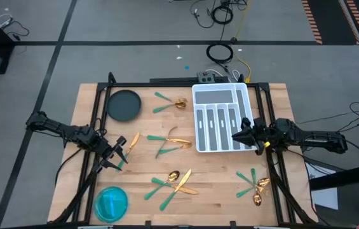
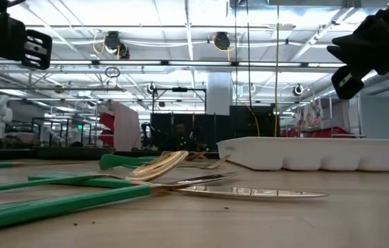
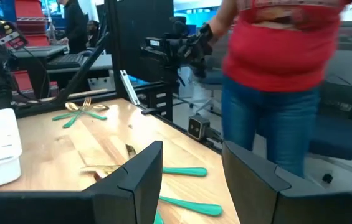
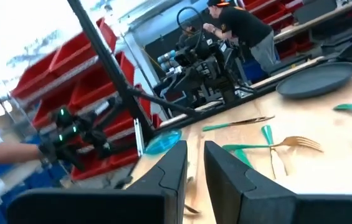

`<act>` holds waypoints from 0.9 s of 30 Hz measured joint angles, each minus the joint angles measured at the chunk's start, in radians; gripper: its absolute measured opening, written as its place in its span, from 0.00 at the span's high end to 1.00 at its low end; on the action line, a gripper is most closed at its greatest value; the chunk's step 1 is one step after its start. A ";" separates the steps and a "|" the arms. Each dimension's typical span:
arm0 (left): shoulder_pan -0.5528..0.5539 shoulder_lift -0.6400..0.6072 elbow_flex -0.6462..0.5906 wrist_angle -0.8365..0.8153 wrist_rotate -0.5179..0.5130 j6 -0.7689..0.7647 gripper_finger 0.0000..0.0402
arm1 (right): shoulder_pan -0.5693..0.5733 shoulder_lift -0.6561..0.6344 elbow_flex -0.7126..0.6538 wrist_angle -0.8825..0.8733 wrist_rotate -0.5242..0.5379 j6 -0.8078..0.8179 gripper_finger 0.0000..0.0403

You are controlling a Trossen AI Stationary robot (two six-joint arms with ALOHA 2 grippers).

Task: Sort silverware
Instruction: Put the green fork into the silverware tray

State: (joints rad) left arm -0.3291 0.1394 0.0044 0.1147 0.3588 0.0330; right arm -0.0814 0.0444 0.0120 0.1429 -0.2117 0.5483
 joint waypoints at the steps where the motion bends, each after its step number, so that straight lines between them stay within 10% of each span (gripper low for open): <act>1: 0.000 0.000 0.000 0.000 0.000 0.000 0.57 | 0.000 0.000 0.000 0.008 0.022 0.027 0.88; 9: 0.000 0.001 0.000 0.240 -0.197 -0.016 0.57 | 0.000 0.000 0.001 0.084 0.225 0.183 0.88; 17: 0.000 0.000 -0.001 0.751 -0.202 -0.051 0.57 | 0.000 0.000 0.002 0.147 0.241 0.252 0.88; 27: 0.000 0.001 0.000 0.887 -0.127 -0.135 0.57 | 0.000 0.000 0.002 0.161 0.274 0.278 0.88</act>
State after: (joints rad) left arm -0.3294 0.1402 0.0040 1.0013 0.2314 -0.1021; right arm -0.0814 0.0444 0.0139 0.3036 0.0625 0.8265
